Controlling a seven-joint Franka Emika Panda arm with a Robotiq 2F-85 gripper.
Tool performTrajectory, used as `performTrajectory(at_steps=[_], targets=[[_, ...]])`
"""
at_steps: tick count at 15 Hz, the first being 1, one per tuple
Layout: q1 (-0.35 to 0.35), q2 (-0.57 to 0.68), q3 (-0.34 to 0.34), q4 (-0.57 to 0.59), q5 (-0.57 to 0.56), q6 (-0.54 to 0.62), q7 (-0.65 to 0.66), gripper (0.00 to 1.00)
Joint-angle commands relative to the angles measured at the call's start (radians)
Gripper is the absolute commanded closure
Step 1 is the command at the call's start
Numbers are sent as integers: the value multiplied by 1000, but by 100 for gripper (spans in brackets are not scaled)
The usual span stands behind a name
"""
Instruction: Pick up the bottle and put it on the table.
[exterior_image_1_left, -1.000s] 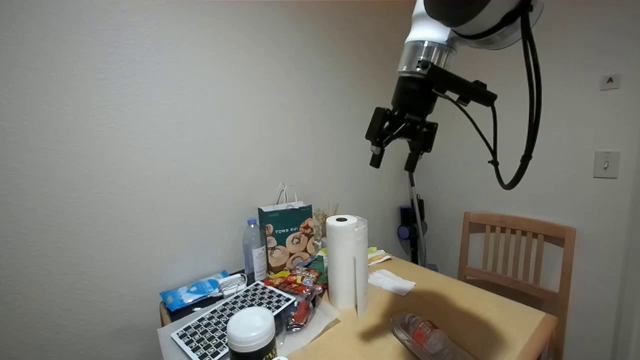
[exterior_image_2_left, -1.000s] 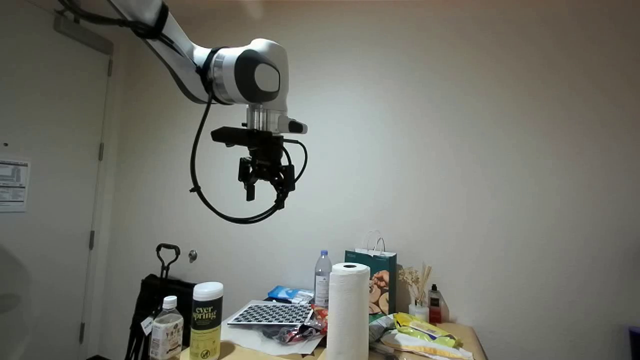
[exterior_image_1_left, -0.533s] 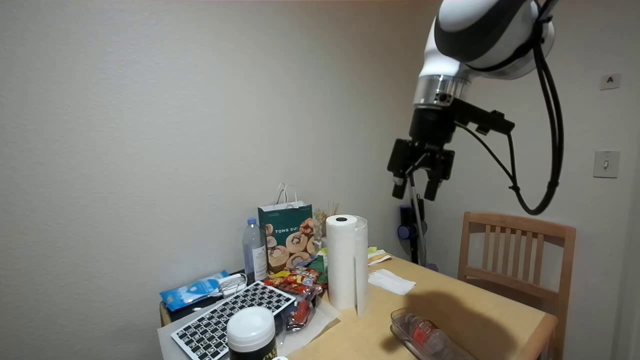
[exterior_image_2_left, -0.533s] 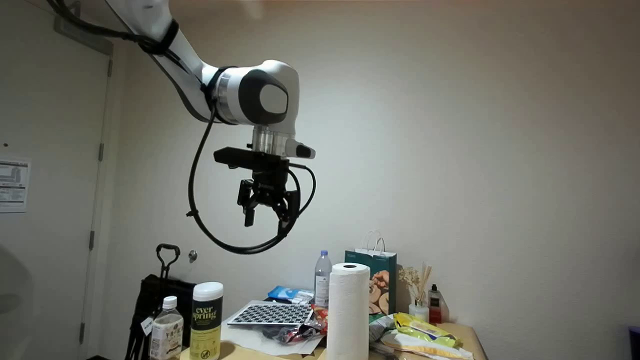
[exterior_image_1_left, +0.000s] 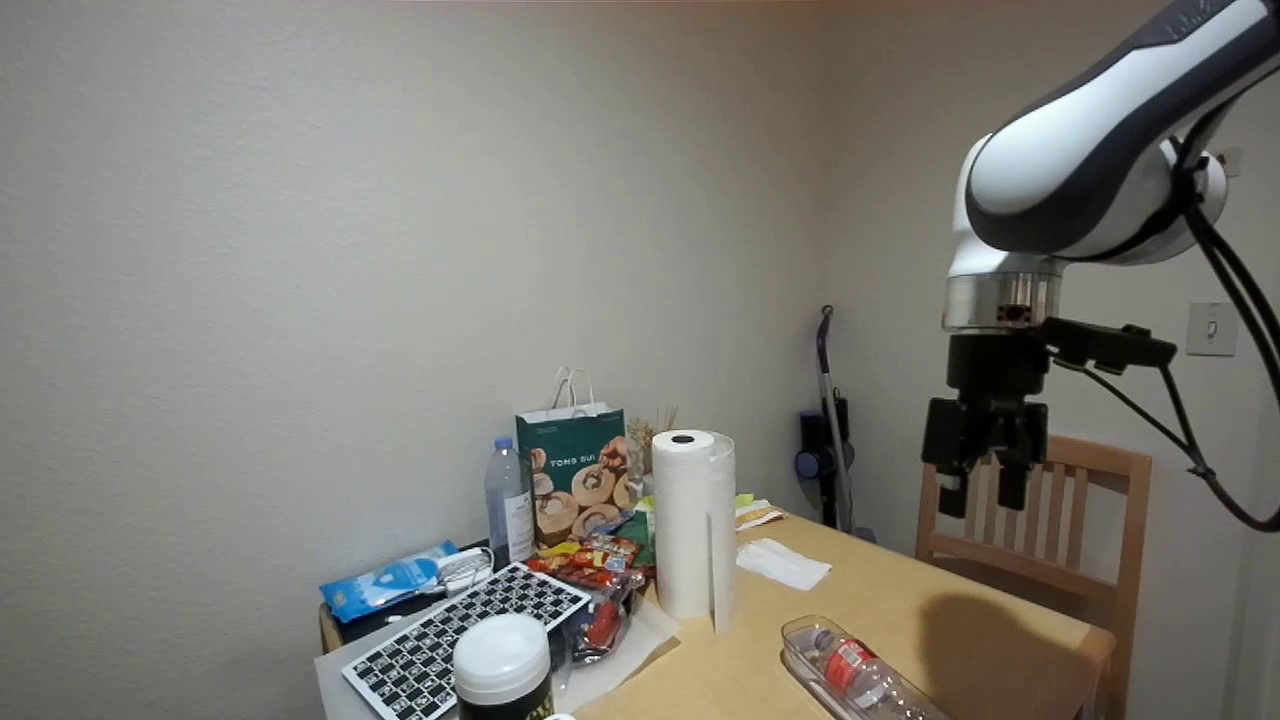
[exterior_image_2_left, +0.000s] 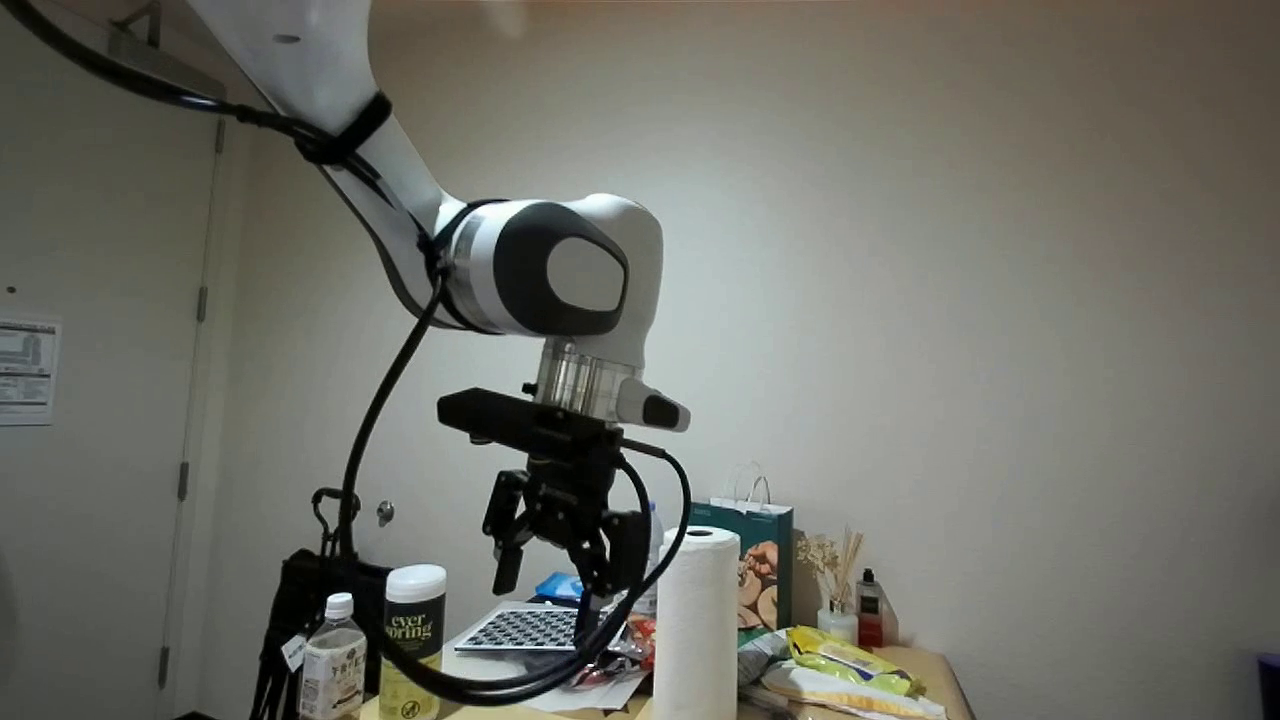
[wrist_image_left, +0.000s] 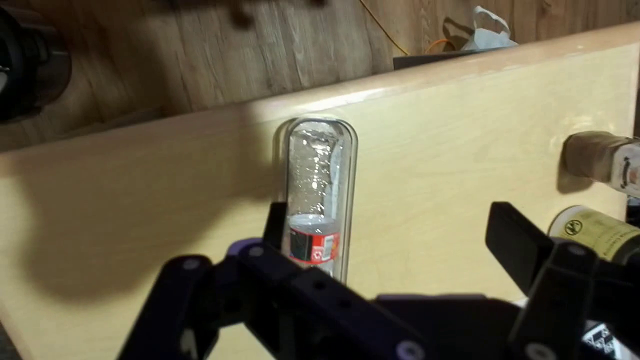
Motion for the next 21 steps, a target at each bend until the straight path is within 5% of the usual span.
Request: performTrajectory(at_steps=[1, 5, 13, 21], targets=[[-17, -3, 7, -7, -2, -2, -3, 0], [-11, 8, 20, -10, -16, 21, -3, 0], [131, 301, 26, 41, 85, 327, -194, 0], [106, 388, 58, 90, 54, 316, -154, 0]])
